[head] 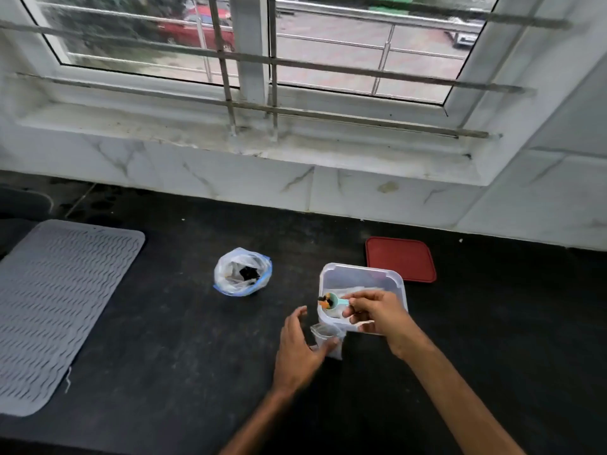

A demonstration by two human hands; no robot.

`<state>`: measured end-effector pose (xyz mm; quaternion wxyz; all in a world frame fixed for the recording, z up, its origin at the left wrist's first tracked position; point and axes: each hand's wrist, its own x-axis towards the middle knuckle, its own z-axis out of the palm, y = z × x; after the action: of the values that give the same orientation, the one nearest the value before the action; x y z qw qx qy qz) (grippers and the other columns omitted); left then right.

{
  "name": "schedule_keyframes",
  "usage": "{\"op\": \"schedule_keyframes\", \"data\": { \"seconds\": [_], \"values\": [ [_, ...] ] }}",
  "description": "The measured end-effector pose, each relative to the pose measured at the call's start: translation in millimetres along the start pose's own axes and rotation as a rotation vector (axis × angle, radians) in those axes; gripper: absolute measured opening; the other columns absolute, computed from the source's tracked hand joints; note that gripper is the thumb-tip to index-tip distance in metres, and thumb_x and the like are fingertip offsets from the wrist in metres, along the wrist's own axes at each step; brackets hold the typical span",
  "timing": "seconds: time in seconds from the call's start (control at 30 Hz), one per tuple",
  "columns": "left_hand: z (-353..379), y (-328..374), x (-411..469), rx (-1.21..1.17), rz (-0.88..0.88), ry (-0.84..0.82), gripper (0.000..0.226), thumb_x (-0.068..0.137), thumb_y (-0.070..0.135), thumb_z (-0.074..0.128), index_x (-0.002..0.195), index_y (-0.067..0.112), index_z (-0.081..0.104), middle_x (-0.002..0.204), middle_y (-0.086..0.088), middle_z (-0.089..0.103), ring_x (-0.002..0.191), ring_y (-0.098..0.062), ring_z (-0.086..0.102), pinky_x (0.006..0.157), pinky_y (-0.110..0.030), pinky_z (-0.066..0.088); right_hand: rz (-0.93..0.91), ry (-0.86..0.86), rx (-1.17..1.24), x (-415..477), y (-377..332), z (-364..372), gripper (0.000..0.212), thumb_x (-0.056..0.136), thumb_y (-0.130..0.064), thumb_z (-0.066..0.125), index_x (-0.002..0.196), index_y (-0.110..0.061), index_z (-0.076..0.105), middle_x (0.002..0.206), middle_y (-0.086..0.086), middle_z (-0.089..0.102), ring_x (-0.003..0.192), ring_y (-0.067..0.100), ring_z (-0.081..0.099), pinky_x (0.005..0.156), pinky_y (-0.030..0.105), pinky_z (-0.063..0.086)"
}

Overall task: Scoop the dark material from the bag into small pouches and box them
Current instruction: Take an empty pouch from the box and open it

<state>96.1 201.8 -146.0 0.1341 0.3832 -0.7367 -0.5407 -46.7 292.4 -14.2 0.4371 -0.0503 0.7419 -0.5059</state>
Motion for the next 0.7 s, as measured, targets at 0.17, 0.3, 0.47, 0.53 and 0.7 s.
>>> {"op": "schedule_keyframes", "data": {
  "seconds": [0.17,0.3,0.47,0.53,0.7],
  "values": [
    [21,-2,-10,0.094,0.026,-0.059,0.049,0.07,0.054,0.075,0.112,0.033,0.059,0.112,0.016,0.053,0.11,-0.004,0.051,0.088,-0.023,0.046,-0.046,-0.001,-0.138,-11,24,-13,0.018,0.098,-0.002,0.052,0.1,-0.006,0.07,0.081,0.015,0.072,0.061,0.011,0.06,0.05,0.02,0.047],
    [23,-4,-15,0.073,0.06,-0.021,0.034,0.078,0.043,0.073,0.108,0.033,0.06,0.11,0.017,0.054,0.106,-0.001,0.055,0.084,-0.023,0.049,-0.154,0.048,-0.361,-7,43,-10,0.019,0.096,-0.007,0.055,0.096,-0.015,0.073,0.076,0.005,0.075,0.061,0.008,0.063,0.052,0.021,0.049],
    [24,-3,-22,0.033,0.073,0.031,0.045,0.075,0.052,0.064,0.114,0.031,0.062,0.112,0.014,0.058,0.105,0.003,0.056,0.089,-0.029,0.052,-0.348,0.091,-0.677,-6,59,-6,0.021,0.092,-0.015,0.061,0.104,-0.023,0.076,0.091,-0.007,0.075,0.082,0.005,0.068,0.08,0.028,0.058],
    [25,-3,-23,0.019,0.066,0.043,0.043,0.073,0.049,0.064,0.113,0.032,0.062,0.112,0.014,0.058,0.104,0.002,0.057,0.09,-0.032,0.052,-0.45,0.067,-0.753,-12,62,-5,0.023,0.092,-0.016,0.064,0.111,-0.023,0.075,0.104,-0.007,0.075,0.091,0.005,0.067,0.089,0.023,0.055],
    [26,1,-29,-0.015,0.04,0.045,0.04,0.075,0.042,0.075,0.112,0.04,0.06,0.112,0.016,0.057,0.103,-0.001,0.06,0.087,-0.036,0.055,-0.625,0.088,-0.84,-18,70,-6,0.032,0.089,-0.018,0.071,0.12,-0.025,0.071,0.115,-0.008,0.073,0.103,0.007,0.067,0.095,0.02,0.051]
  ]
}}
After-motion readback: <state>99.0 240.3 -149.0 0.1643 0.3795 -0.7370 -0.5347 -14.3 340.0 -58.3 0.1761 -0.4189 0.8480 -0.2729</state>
